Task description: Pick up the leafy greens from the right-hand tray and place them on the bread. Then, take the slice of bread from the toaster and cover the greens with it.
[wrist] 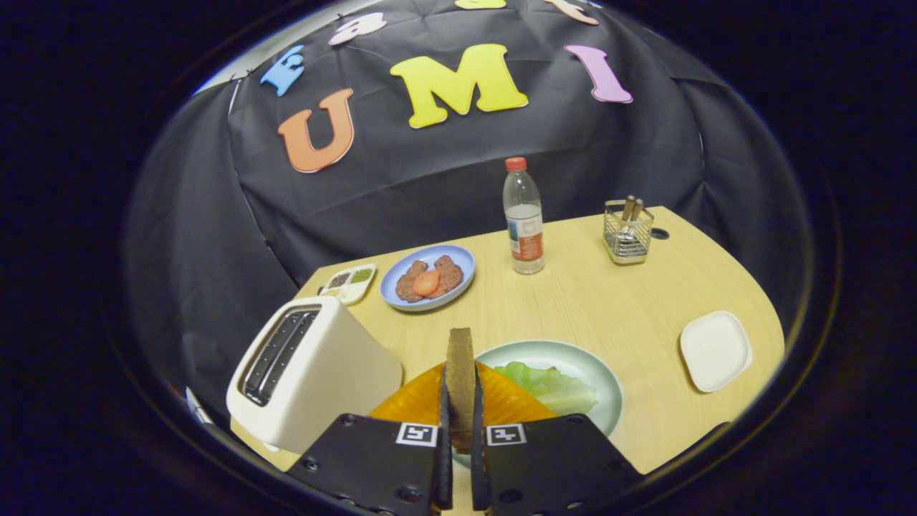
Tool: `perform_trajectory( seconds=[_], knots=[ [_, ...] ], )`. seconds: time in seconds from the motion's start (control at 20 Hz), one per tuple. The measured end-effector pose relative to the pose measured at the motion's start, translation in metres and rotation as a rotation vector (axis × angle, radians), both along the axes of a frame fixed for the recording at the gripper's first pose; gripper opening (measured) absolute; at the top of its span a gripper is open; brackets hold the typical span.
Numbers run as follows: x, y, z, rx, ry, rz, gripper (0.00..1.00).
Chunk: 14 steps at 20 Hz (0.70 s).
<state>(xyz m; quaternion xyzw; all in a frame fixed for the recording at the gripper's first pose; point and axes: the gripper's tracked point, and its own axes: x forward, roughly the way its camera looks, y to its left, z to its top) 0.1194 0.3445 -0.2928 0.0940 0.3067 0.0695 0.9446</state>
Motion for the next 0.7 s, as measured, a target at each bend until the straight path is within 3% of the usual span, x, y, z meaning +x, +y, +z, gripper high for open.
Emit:
perform_trajectory(
  seconds=[0.2,0.25,0.45,0.55,0.7],
  knots=[
    [0.004,-0.028,-0.004,-0.044,-0.003,-0.027,0.15],
    [0.003,-0.035,-0.005,-0.054,-0.002,-0.028,0.23],
    [0.003,-0.055,-0.018,-0.07,0.023,-0.022,0.34],
    [0.003,-0.065,-0.025,-0.067,0.041,-0.021,0.42],
    [0.006,-0.084,-0.013,-0.081,0.005,-0.025,0.63]
  ],
)
